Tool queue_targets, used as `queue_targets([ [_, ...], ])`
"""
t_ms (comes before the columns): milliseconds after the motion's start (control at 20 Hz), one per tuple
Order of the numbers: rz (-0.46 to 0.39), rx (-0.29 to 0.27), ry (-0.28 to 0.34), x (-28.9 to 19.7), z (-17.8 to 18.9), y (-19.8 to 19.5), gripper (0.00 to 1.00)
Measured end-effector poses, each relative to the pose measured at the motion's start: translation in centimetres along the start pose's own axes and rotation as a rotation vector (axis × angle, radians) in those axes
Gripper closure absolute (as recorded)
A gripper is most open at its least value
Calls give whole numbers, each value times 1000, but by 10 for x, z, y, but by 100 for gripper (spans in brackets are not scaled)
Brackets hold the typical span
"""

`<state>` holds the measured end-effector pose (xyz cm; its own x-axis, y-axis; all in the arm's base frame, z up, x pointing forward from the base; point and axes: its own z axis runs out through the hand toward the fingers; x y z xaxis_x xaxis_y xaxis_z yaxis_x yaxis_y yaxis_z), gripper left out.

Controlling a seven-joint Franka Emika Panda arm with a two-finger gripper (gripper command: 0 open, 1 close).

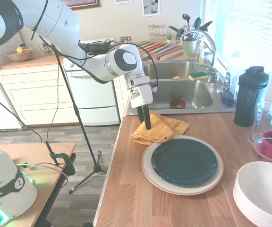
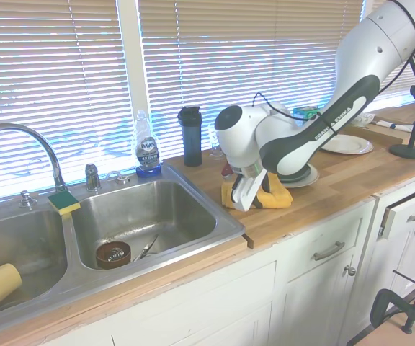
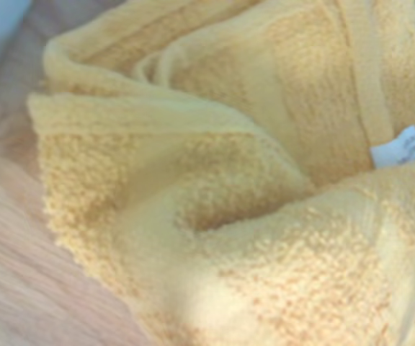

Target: Wipe the blue plate in counterclockwise motion

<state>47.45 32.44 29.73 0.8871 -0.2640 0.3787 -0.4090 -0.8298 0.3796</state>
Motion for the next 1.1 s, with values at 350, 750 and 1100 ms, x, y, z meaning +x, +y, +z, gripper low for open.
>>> queue_targets([
  [350,32,21,-29,10,8,3,100],
  [750,196,139,-169,30,9,35,100],
  [1100,249,212,-168,30,-20,111,100],
])
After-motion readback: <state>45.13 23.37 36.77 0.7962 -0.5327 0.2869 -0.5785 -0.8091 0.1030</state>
